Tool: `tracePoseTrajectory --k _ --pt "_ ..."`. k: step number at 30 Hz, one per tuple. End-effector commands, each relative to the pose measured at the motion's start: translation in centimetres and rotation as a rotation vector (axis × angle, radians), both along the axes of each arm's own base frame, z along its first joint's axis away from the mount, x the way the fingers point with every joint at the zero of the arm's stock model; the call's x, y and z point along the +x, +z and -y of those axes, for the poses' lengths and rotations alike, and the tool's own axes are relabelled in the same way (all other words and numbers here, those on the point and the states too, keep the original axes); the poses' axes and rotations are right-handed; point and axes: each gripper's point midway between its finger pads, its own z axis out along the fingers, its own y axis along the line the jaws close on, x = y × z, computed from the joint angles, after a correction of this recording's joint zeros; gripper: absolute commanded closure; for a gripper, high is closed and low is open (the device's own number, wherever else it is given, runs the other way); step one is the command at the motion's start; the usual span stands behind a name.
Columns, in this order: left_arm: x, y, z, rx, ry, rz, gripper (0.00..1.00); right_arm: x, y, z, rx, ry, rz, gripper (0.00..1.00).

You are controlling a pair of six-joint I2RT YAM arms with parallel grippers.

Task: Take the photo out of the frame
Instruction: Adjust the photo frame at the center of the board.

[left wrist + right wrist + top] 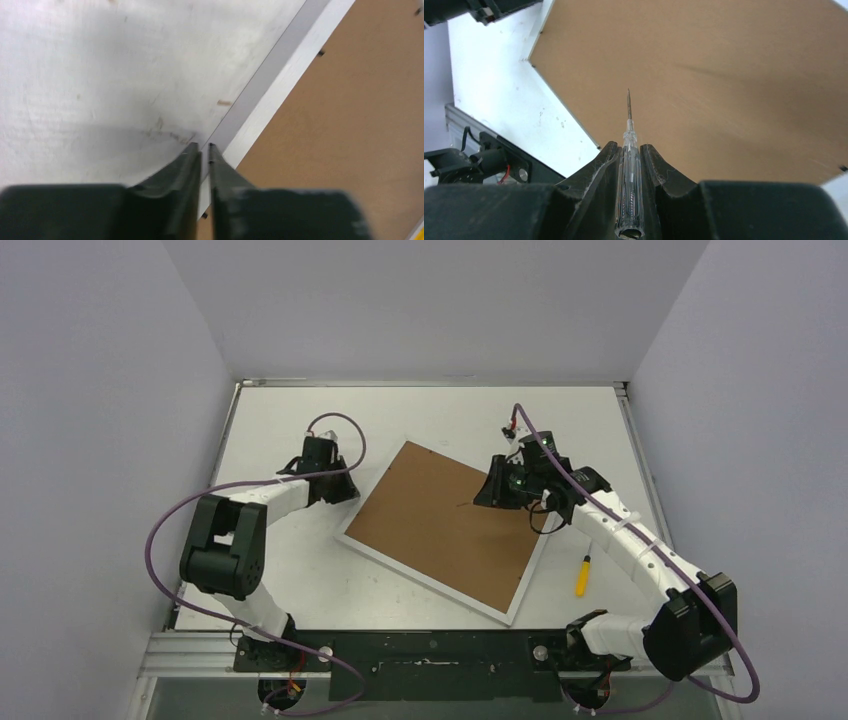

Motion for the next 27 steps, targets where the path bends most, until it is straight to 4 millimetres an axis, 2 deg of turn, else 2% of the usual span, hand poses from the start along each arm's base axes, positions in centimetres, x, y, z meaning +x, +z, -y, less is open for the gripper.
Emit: tracePoseTrajectory --k 1,3,6,8,10,12,15,19,21,24,27 --pt "-2.9 -1.6 -0.4 -0.073 0.129 -0.067 0.95 0.1 1.1 -3.1 0.066 0.122 0.067 0.95" --pt "-3.2 -1.1 0.3 -0.165 0.172 -0.028 0.93 -0.1 0.6 -4.1 0.040 0.150 0.063 0.95" --pt "-2.9 0.3 1.1 -0.234 0.157 0.051 0.80 -0.2 0.2 -4.5 0.021 0.145 0.067 0.95" --pt "-2.6 1.0 0.6 -0.189 0.142 0.078 0.67 -0.1 0.2 -4.1 0.022 0.118 0.079 0.95" --pt "-2.4 1.4 0.0 -0.138 0.126 0.079 0.63 0.3 0.0 -2.8 0.003 0.065 0.087 0.95" --pt "-2.4 1.7 -0.3 -0.101 0.104 0.068 0.60 0.9 -0.3 -0.6 -0.038 -0.017 0.084 0.95" --pt "-2.3 2.3 -0.1 -0.102 0.084 0.082 0.60 1.7 -0.3 4.3 -0.158 -0.201 0.093 0.95" --pt "-2.3 3.3 0.1 -0.102 0.069 0.135 0.59 1.6 1.3 11.6 -0.378 -0.525 0.131 0.95" --pt "-2.4 3.7 0.1 -0.090 0.063 0.153 0.59 1.0 2.1 14.4 -0.452 -0.664 0.144 0.95" --pt "-2.4 4.3 0.5 -0.081 0.048 0.169 0.59 0.2 2.9 16.8 -0.502 -0.796 0.171 0.95" --pt "-2.5 4.5 1.0 -0.071 0.030 0.174 0.59 -0.2 2.8 18.3 -0.546 -0.874 0.167 0.95"
